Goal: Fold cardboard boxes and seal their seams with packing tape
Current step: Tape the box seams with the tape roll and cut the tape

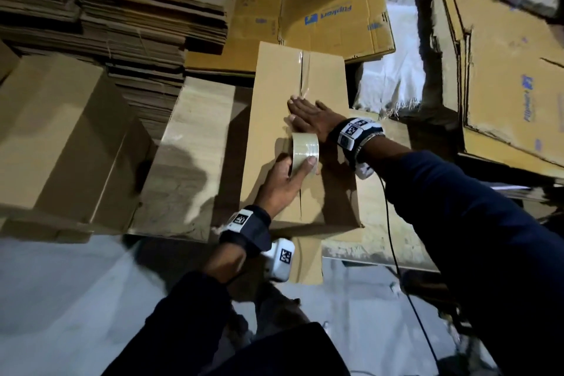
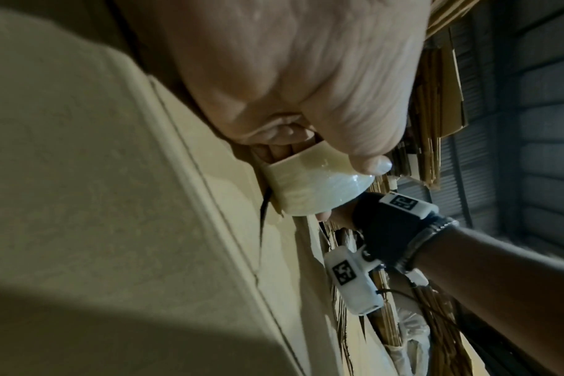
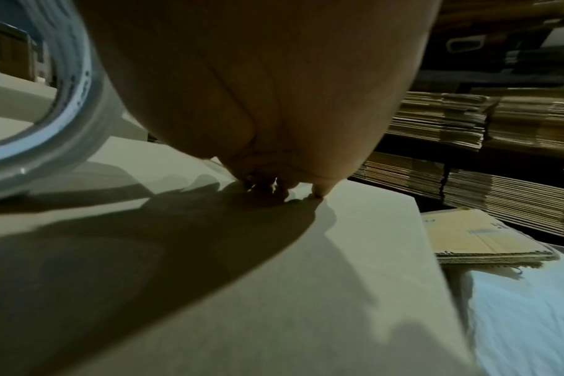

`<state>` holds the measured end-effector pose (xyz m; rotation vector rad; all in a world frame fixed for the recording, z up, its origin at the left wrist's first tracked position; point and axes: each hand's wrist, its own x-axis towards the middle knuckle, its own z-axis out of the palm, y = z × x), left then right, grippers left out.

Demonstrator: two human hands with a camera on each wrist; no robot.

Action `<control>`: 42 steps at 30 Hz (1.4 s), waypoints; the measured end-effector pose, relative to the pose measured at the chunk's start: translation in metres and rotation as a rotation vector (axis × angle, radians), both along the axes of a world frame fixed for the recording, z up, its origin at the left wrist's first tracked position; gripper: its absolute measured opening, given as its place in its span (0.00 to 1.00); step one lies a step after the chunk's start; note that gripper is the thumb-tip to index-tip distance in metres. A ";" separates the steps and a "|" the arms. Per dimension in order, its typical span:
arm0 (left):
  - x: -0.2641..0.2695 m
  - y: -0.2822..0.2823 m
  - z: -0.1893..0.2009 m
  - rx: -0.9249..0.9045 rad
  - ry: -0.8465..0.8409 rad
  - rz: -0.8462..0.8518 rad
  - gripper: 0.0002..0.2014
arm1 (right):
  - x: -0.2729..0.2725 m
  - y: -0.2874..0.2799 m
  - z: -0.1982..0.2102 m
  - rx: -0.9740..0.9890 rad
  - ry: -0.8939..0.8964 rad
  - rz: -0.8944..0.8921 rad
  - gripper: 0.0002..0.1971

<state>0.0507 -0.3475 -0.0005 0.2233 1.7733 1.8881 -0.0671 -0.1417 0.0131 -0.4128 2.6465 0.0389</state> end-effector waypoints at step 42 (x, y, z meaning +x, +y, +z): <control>0.174 -0.046 -0.011 -0.146 -0.055 0.163 0.21 | 0.106 -0.029 -0.015 0.100 0.122 -0.067 0.38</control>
